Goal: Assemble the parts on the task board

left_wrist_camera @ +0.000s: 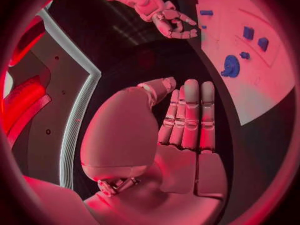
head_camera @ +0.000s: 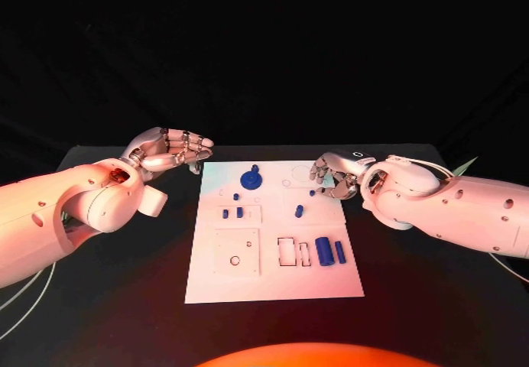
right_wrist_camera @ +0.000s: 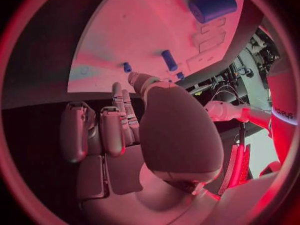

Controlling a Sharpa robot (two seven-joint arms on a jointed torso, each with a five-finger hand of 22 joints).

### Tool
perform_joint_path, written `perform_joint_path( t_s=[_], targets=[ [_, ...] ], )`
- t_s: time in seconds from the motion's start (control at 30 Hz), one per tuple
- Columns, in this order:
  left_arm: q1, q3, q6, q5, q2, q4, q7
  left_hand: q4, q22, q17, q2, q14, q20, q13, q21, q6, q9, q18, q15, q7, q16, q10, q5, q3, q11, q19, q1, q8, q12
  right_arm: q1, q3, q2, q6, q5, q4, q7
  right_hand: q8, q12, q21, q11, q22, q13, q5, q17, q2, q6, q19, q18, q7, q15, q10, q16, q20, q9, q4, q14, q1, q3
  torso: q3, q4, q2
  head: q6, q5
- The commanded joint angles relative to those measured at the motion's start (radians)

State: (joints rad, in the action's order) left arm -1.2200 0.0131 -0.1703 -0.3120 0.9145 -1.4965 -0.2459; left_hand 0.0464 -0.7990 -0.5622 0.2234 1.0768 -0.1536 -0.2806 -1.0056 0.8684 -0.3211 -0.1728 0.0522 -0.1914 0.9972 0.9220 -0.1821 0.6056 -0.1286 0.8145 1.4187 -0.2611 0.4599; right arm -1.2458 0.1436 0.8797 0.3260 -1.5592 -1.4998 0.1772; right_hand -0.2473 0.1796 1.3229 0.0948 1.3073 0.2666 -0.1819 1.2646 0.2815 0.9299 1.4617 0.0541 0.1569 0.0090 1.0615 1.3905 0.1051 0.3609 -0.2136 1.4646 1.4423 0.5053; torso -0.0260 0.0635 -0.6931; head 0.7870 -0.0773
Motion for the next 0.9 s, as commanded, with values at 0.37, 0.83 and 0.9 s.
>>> perform_joint_path(
  t_s=[0.37, 0.83, 0.9],
  targets=[
    [0.000, 0.001, 0.024, 0.135, 0.019, -0.019, -0.085, -0.004, 0.006, 0.012, -0.009, -0.012, 0.000, 0.000, 0.015, -0.004, -0.002, -0.011, 0.001, -0.006, -0.022, -0.008, 0.000, -0.005, -0.001, -0.014, -0.003, -0.001, 0.013, 0.015, 0.000, -0.027, -0.048, -0.102, 0.021, 0.049, 0.005, -0.012, 0.012, 0.004, 0.131, -0.016, 0.001, 0.001, 0.000, 0.010, 0.018, -0.003, 0.005, 0.010, 0.015, 0.004, 0.000, -0.002, 0.011, 0.039, -0.017, 0.005, 0.0007, 0.0002, 0.000, -0.002, -0.006],
    [0.000, 0.001, 0.023, 0.138, 0.020, -0.018, -0.076, -0.008, 0.011, 0.020, -0.008, -0.014, -0.002, 0.003, 0.023, -0.014, 0.001, -0.011, 0.003, -0.010, -0.035, -0.017, 0.000, -0.008, -0.005, -0.016, -0.004, 0.005, 0.014, 0.036, 0.000, -0.055, -0.042, -0.098, 0.038, 0.043, -0.004, -0.030, 0.080, -0.011, 0.171, -0.051, 0.000, 0.007, -0.017, 0.056, 0.046, -0.017, -0.009, -0.002, 0.095, 0.009, -0.010, 0.005, 0.043, 0.044, -0.027, 0.063, 0.0027, -0.0018, -0.001, 0.001, 0.002],
    [0.000, 0.001, 0.023, 0.138, 0.020, -0.018, -0.076, -0.008, 0.011, 0.020, -0.008, -0.014, -0.002, 0.003, 0.023, -0.014, 0.001, -0.011, 0.003, -0.010, -0.035, -0.017, 0.000, -0.008, -0.005, -0.016, -0.004, 0.005, 0.014, 0.037, 0.000, -0.058, -0.042, -0.098, 0.039, 0.043, -0.005, -0.031, 0.082, -0.012, 0.173, -0.052, 0.000, 0.008, -0.018, 0.059, 0.047, -0.017, -0.010, -0.003, 0.100, 0.010, -0.011, 0.006, 0.046, 0.045, -0.029, 0.068, 0.0022, -0.0011, -0.001, 0.002, 0.001]
  ],
)
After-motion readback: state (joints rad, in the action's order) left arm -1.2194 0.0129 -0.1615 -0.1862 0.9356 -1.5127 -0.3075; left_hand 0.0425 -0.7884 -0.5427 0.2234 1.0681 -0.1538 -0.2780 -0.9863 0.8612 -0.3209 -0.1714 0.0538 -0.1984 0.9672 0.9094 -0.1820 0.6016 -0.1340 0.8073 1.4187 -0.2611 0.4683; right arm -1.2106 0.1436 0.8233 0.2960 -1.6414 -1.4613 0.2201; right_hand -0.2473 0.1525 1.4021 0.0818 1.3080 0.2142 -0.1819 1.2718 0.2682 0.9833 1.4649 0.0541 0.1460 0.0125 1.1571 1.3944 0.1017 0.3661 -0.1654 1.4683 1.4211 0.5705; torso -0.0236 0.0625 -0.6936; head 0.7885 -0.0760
